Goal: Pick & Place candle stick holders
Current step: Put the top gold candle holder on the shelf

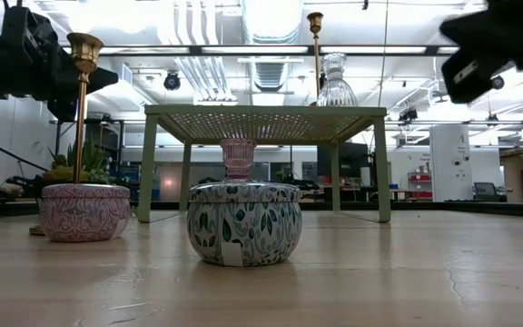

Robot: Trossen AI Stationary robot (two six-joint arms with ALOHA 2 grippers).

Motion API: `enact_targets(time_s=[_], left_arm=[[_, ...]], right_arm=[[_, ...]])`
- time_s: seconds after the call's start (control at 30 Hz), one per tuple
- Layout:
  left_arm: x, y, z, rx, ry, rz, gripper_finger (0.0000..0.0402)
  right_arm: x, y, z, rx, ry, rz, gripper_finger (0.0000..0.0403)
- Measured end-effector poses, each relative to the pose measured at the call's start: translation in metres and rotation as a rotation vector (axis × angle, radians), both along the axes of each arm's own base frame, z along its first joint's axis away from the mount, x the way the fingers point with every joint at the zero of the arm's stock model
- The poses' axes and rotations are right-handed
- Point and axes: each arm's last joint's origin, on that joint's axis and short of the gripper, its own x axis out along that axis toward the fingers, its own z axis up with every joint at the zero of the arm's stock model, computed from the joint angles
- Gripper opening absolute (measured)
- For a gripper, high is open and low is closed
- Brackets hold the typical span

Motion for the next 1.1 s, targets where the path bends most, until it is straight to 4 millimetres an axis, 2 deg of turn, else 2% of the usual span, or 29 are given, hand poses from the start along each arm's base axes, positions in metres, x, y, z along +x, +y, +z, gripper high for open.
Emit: enact_targets(time_s=[0.17,0.33,0.73,1.1], left_arm=[[0.0,0.0,0.0,0.0,0.0,0.001,0.0003],[0.0,0.0,0.0,0.0,0.0,0.001,0.0003],[0.0,0.0,0.0,0.0,0.0,0.001,0.0003],[0.0,0.0,0.0,0.0,0.0,0.001,0.0003]], right_arm=[[-0.009,-0.018,-0.008,0.007,-0.034,0.021,0.0008],[-0.016,-0.025,-0.008,-0.036,-0.056,0.029,0.0008],[-0.034,-0.033,0.007,-0.038,-0.16,0.019,0.0008],[-0.036,-0.034,0.009,-0.028,-0.176,0.018,0.0008]])
